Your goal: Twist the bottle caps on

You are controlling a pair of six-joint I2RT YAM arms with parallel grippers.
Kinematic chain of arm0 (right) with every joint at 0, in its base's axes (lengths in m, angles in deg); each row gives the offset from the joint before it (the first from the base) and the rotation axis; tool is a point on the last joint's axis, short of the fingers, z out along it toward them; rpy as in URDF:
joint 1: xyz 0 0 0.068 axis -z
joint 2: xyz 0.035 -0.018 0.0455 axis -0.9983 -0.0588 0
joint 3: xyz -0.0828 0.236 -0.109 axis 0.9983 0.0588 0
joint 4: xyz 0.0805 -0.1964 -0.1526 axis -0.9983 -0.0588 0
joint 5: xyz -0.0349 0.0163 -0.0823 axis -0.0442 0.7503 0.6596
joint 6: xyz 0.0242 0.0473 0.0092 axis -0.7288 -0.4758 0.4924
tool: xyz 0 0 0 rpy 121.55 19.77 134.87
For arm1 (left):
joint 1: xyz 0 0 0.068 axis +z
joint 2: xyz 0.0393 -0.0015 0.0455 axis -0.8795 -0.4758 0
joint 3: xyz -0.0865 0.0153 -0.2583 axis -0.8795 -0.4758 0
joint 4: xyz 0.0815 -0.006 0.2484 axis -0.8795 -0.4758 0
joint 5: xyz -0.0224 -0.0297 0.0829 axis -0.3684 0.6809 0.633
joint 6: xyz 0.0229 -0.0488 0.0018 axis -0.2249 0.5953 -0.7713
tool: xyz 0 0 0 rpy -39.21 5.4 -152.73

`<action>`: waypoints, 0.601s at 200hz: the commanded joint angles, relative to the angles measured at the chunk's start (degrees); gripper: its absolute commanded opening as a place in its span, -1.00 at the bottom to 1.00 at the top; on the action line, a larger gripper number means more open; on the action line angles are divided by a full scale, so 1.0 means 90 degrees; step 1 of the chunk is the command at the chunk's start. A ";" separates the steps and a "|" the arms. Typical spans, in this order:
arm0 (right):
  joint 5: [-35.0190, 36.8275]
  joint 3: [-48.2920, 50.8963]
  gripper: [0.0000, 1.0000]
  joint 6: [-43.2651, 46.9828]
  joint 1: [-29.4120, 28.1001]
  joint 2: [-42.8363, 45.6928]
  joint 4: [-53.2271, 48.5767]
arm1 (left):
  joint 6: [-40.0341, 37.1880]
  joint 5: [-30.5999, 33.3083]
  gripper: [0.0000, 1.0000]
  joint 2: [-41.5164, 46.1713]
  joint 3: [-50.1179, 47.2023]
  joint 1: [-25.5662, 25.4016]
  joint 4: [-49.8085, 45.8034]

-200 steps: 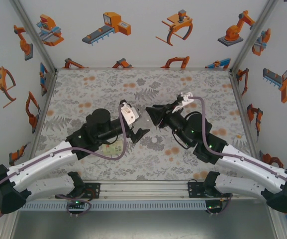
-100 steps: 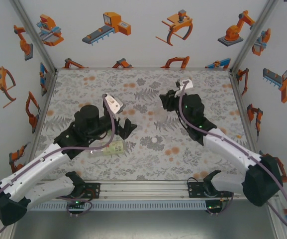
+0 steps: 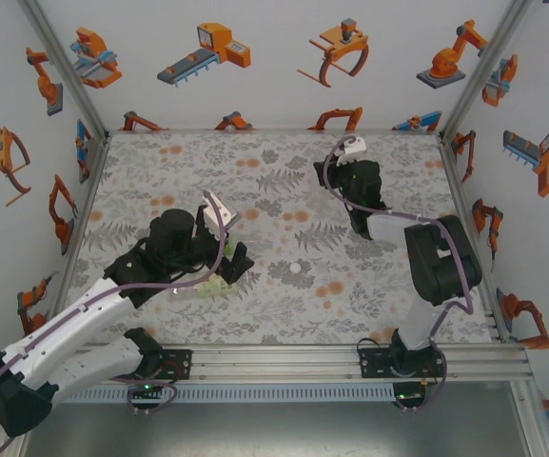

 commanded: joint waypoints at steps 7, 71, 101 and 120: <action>-0.0426 -0.0242 -1.00 0.0096 0.0101 -0.0323 0.0857 | -0.0061 -0.0170 0.88 0.0074 0.0030 0.0051 -0.0155; -0.0313 -0.0175 -0.30 0.0142 0.0113 -0.0332 0.0838 | -0.0082 -0.0271 0.88 -0.0085 0.0077 0.0062 -0.0104; -0.0298 -0.0249 0.10 0.0166 0.0137 -0.0170 0.0575 | -0.0068 -0.0282 0.87 -0.0074 0.0086 0.0060 -0.0109; -0.0249 -0.0270 0.17 0.0209 0.0137 -0.0037 0.0445 | -0.0056 -0.0237 0.88 -0.0025 0.0096 0.0070 -0.0140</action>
